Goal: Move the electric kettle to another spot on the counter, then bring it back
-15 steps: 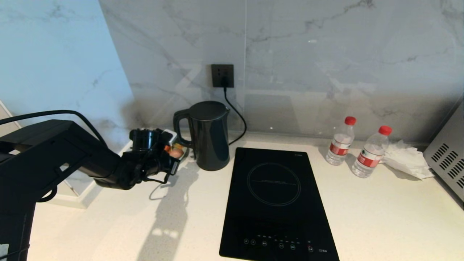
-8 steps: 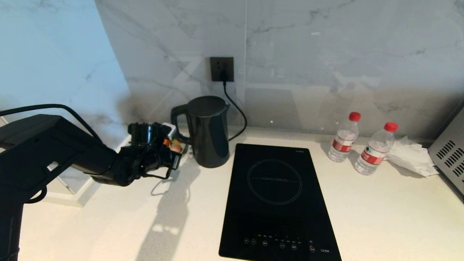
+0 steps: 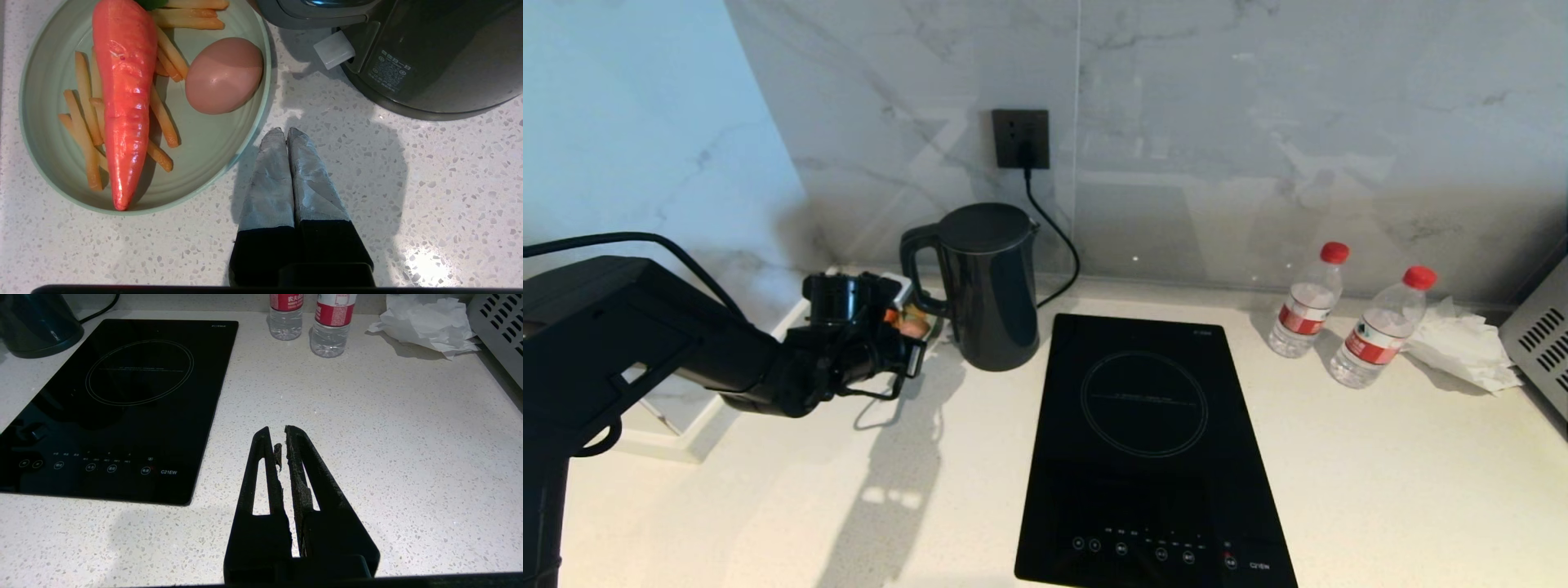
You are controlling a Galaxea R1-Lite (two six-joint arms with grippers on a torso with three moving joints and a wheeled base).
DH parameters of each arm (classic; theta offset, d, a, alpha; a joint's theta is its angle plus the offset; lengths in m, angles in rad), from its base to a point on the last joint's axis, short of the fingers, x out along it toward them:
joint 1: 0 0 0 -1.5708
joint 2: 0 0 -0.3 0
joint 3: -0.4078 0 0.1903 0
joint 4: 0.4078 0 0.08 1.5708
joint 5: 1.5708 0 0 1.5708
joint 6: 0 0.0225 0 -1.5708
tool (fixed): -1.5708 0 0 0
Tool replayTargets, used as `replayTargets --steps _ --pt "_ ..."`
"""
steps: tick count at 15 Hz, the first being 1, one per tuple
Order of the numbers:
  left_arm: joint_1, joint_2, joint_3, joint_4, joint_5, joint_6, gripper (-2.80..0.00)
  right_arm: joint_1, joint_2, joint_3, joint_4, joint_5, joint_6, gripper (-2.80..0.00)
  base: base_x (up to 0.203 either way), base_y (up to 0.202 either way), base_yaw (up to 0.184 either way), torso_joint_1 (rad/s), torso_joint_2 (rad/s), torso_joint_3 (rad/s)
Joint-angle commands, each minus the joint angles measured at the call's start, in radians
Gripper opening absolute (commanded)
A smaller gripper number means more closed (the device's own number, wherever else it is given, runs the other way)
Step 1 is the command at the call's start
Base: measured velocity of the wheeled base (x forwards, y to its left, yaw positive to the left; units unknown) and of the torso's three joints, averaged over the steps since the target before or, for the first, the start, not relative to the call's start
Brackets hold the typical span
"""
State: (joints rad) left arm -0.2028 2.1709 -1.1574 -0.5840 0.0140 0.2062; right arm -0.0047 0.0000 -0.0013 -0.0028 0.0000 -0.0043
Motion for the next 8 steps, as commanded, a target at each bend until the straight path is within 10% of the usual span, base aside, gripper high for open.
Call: replayTargets --steps 1,5,6,8 --pt "-0.024 0.022 0.001 -0.003 0.001 -0.001 -2.80 0.000 0.000 0.000 0.000 0.000 0.000 -2.80 0.000 0.000 0.000 0.000 0.00 0.000" --pt "-0.065 0.092 -0.003 -0.075 0.009 -0.024 -2.80 0.000 0.000 0.001 0.000 0.000 -0.001 -2.80 0.000 0.000 0.000 0.000 0.00 0.000" --pt "-0.065 0.102 -0.005 -0.115 0.022 -0.025 0.00 0.000 0.000 0.000 0.000 0.000 0.000 -2.80 0.000 0.000 0.000 0.000 0.00 0.000" --pt "-0.062 0.096 -0.013 -0.124 0.038 -0.030 0.00 0.000 0.000 0.000 0.000 0.000 0.000 -2.80 0.000 0.000 0.000 0.000 0.00 0.000"
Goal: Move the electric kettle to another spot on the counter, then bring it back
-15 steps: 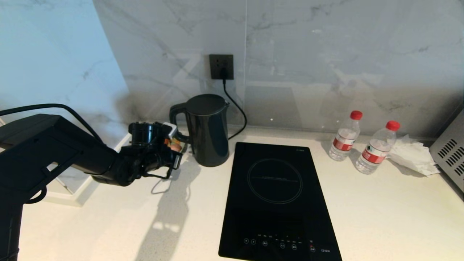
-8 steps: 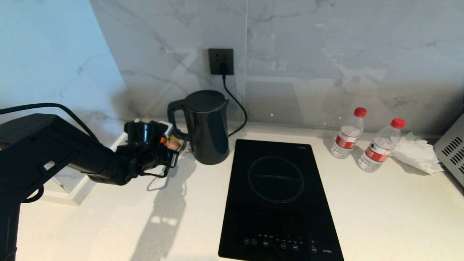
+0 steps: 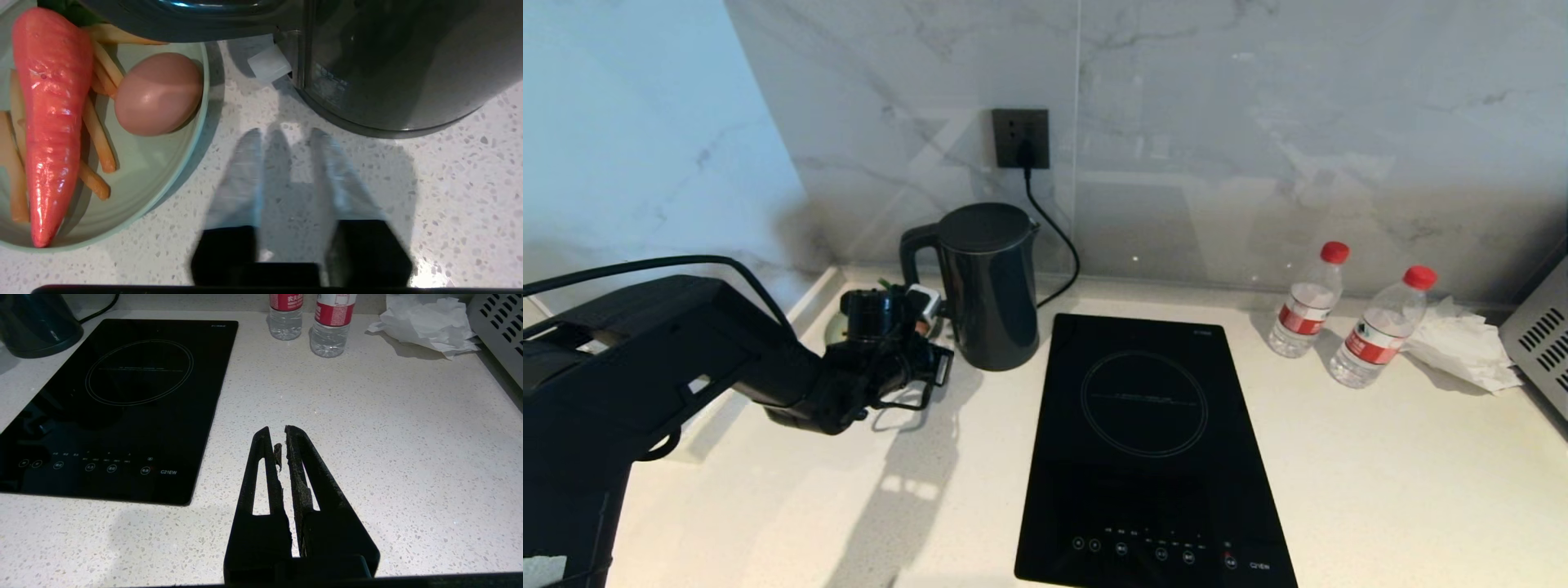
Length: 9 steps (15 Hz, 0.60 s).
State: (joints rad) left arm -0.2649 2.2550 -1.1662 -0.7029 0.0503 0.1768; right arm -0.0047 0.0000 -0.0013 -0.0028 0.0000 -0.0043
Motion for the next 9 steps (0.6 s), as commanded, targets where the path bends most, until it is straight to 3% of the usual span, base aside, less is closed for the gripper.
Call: replayTargets --steps 1,6,9 --pt "0.001 0.009 -0.007 -0.011 0.002 -0.001 0.00 0.000 0.000 0.000 0.000 0.000 -0.002 -2.80 0.000 0.000 0.000 0.000 0.00 0.000" --pt "0.046 0.020 -0.040 -0.029 0.012 -0.011 0.00 0.000 0.000 0.000 0.000 0.000 -0.001 -2.80 0.000 0.000 0.000 0.000 0.00 0.000" --pt "0.045 0.054 -0.057 -0.089 0.064 -0.009 0.00 0.000 0.000 0.000 0.000 0.000 0.000 -2.80 0.000 0.000 0.000 0.000 0.00 0.000"
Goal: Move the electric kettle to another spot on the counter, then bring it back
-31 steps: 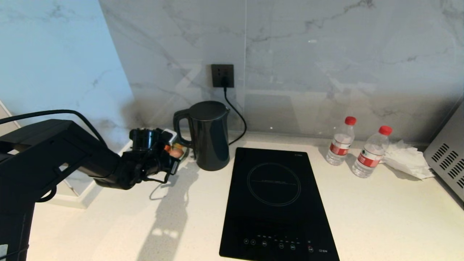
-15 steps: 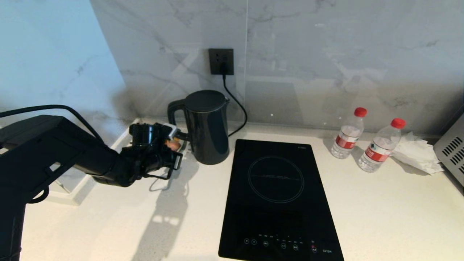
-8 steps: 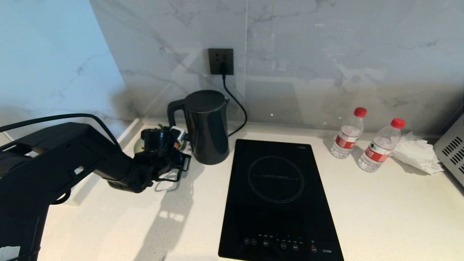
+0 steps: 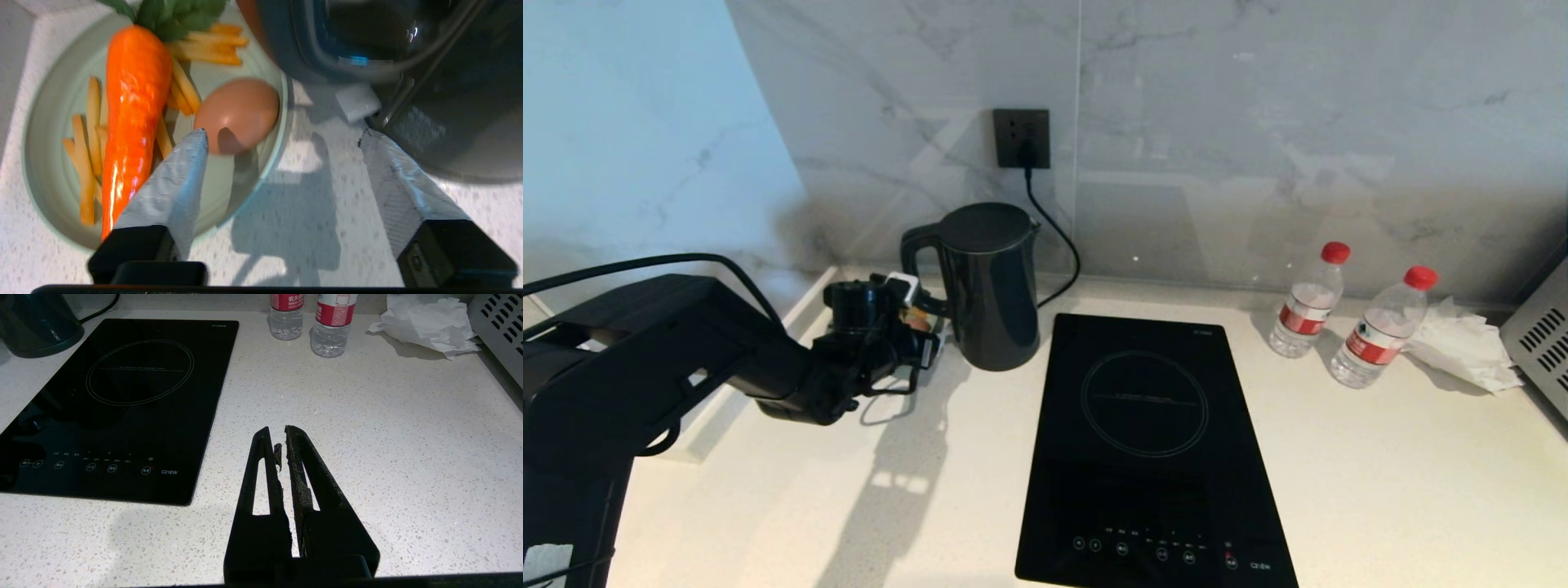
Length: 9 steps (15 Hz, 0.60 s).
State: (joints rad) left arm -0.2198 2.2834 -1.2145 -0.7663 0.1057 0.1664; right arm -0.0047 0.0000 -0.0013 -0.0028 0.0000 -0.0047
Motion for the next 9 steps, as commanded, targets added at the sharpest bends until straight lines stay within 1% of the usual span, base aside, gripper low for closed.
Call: replayTargets --steps 1,3,9 --pt "-0.005 0.042 -0.013 -0.059 0.037 0.002 0.00 0.000 0.000 0.000 0.000 0.000 -0.001 -2.80 0.000 0.000 0.000 0.000 0.00 0.000" --pt "-0.015 0.062 -0.027 -0.093 0.069 0.004 0.00 0.000 0.000 0.000 0.000 0.000 -0.001 -2.80 0.000 0.000 0.000 0.000 0.00 0.000" --pt "-0.010 0.057 -0.028 -0.094 0.069 -0.002 0.00 0.000 0.000 0.000 -0.001 0.000 -0.001 -2.80 0.000 0.000 0.000 0.000 0.00 0.000"
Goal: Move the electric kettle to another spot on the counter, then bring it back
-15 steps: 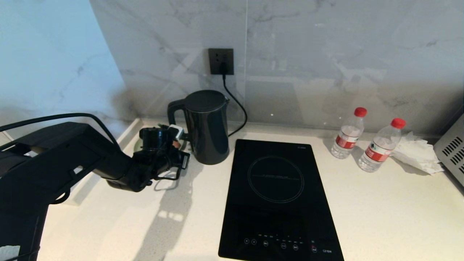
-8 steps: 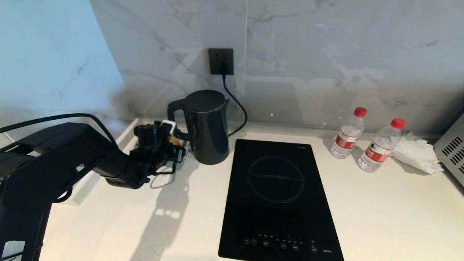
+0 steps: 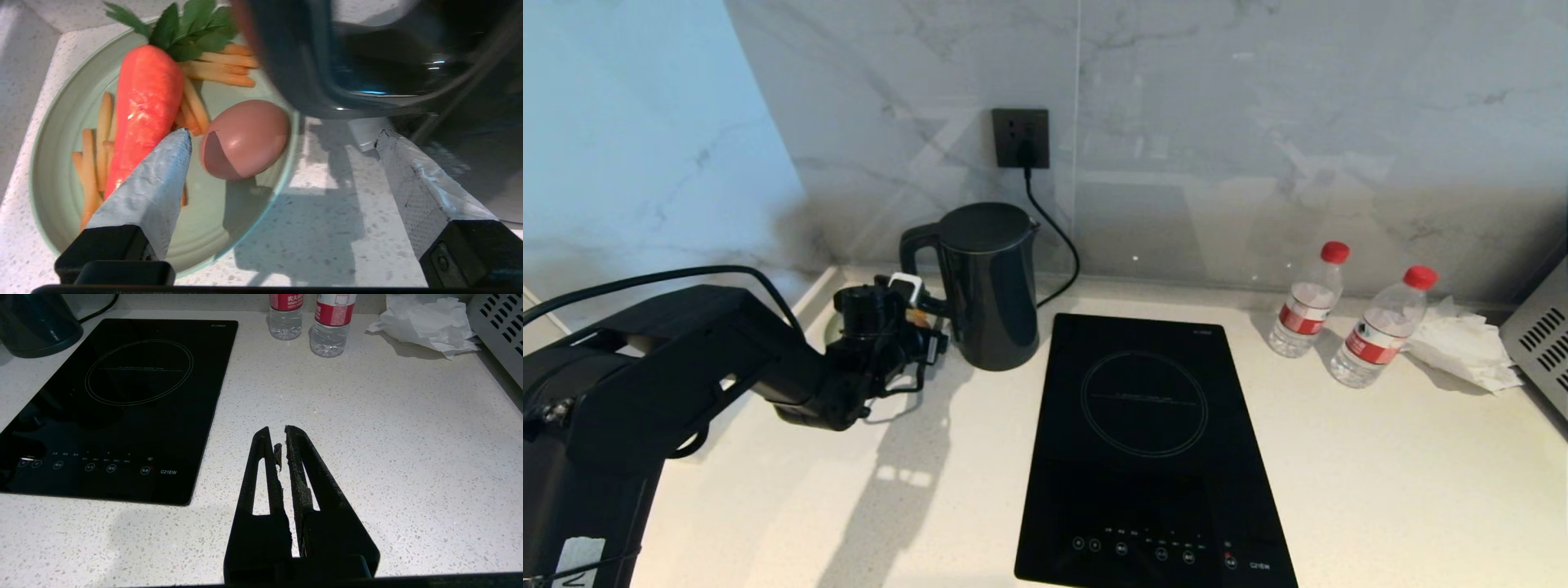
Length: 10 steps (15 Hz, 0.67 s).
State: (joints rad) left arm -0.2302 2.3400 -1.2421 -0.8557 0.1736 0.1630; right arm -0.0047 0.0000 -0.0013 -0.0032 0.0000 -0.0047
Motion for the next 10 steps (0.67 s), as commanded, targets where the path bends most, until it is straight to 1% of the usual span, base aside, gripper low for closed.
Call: replayTargets --steps 1,6,9,10 --pt "0.000 0.001 0.000 -0.006 0.001 0.000 0.00 0.000 0.000 0.000 0.000 0.000 0.000 -2.80 0.000 0.000 0.000 0.000 0.00 0.000" --pt "-0.002 0.007 -0.013 -0.006 0.003 -0.003 0.00 0.000 0.000 0.000 0.000 0.000 0.000 -2.80 0.000 0.000 0.000 0.000 0.00 0.000" --pt "0.006 0.007 -0.042 -0.005 0.025 -0.051 0.00 0.000 0.000 0.000 0.000 0.000 -0.001 -2.80 0.000 0.000 0.000 0.000 0.00 0.000" --pt "0.018 0.007 -0.043 -0.005 0.026 -0.051 0.00 0.000 0.000 0.000 0.000 0.000 0.000 -2.80 0.000 0.000 0.000 0.000 0.00 0.000"
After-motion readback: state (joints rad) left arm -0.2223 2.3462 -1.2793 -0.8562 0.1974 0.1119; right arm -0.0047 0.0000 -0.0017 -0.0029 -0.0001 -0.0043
